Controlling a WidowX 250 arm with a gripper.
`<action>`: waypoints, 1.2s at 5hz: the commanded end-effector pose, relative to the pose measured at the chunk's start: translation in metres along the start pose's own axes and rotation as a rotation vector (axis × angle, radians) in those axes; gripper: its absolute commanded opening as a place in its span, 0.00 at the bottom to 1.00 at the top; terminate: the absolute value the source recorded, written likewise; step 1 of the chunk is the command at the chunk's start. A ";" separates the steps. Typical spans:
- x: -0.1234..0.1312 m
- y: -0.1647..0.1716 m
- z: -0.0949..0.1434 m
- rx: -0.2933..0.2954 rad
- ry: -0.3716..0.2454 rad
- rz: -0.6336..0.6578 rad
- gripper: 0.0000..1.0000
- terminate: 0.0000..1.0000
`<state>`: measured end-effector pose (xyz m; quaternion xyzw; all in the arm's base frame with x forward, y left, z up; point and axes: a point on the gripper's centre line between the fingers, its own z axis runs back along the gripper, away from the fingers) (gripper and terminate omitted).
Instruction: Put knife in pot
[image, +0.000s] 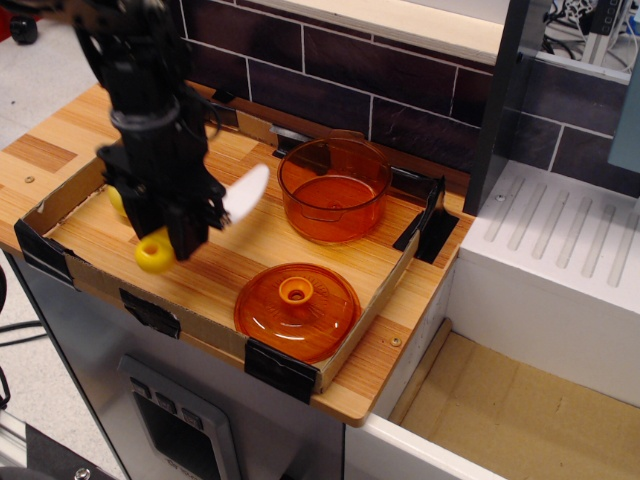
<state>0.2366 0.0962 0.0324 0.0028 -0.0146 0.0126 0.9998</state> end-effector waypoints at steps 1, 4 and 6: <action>0.010 0.015 0.070 0.010 -0.186 0.183 0.00 0.00; 0.059 -0.026 0.078 -0.065 -0.135 0.760 0.00 0.00; 0.079 -0.042 0.059 -0.130 -0.199 1.113 0.00 0.00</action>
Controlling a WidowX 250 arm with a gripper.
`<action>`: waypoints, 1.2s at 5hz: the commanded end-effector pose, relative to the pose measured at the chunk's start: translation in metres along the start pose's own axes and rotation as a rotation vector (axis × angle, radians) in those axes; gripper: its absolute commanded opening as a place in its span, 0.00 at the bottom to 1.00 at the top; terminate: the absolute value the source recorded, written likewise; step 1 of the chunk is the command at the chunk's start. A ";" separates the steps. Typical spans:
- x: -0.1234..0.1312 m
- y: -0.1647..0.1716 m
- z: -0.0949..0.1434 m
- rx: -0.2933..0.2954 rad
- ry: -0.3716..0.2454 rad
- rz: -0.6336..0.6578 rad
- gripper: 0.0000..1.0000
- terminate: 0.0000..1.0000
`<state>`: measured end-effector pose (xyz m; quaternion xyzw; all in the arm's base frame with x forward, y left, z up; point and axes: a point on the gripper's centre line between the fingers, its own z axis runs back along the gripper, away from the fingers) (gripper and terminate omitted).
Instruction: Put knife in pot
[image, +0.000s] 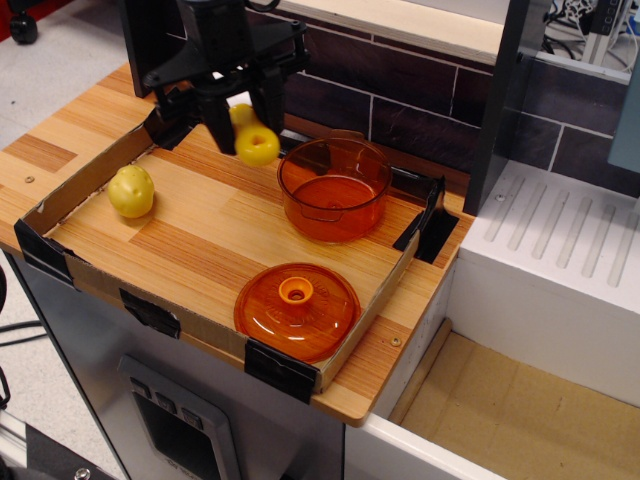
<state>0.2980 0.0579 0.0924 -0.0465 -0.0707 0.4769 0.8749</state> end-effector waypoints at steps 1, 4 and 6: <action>0.008 -0.025 -0.010 -0.048 -0.050 0.193 0.00 0.00; 0.007 -0.055 -0.039 0.021 -0.020 0.221 0.00 0.00; -0.011 -0.049 -0.033 0.089 -0.026 0.074 1.00 0.00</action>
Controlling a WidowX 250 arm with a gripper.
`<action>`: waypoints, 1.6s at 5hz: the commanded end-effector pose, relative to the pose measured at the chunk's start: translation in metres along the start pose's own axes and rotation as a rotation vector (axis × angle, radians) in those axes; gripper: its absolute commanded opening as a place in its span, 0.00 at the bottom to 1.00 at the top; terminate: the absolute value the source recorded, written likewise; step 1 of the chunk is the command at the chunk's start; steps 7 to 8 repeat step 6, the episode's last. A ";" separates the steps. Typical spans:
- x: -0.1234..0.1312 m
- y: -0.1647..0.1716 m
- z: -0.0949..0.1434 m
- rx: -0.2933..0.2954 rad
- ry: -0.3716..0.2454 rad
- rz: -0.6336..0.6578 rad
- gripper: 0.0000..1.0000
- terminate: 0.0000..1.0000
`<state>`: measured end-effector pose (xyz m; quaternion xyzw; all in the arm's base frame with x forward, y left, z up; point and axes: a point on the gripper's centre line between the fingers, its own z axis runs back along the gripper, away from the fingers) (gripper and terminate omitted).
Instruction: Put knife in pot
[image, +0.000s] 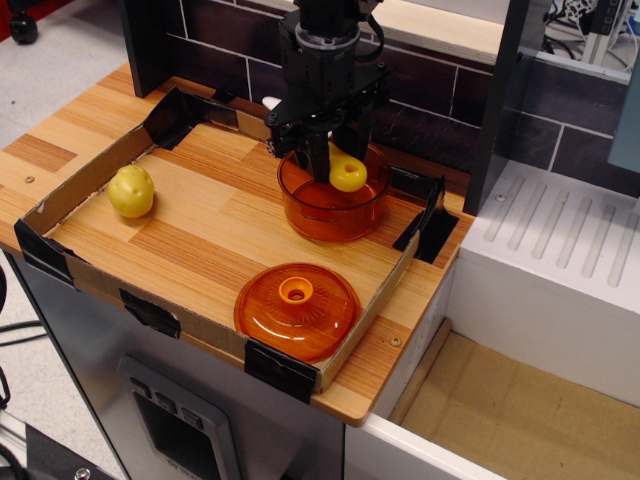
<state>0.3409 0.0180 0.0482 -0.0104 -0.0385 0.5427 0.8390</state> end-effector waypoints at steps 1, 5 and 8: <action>0.000 0.009 0.031 -0.023 -0.012 -0.135 1.00 0.00; 0.020 0.047 0.094 -0.053 -0.027 -0.365 1.00 0.00; 0.020 0.047 0.094 -0.053 -0.027 -0.365 1.00 1.00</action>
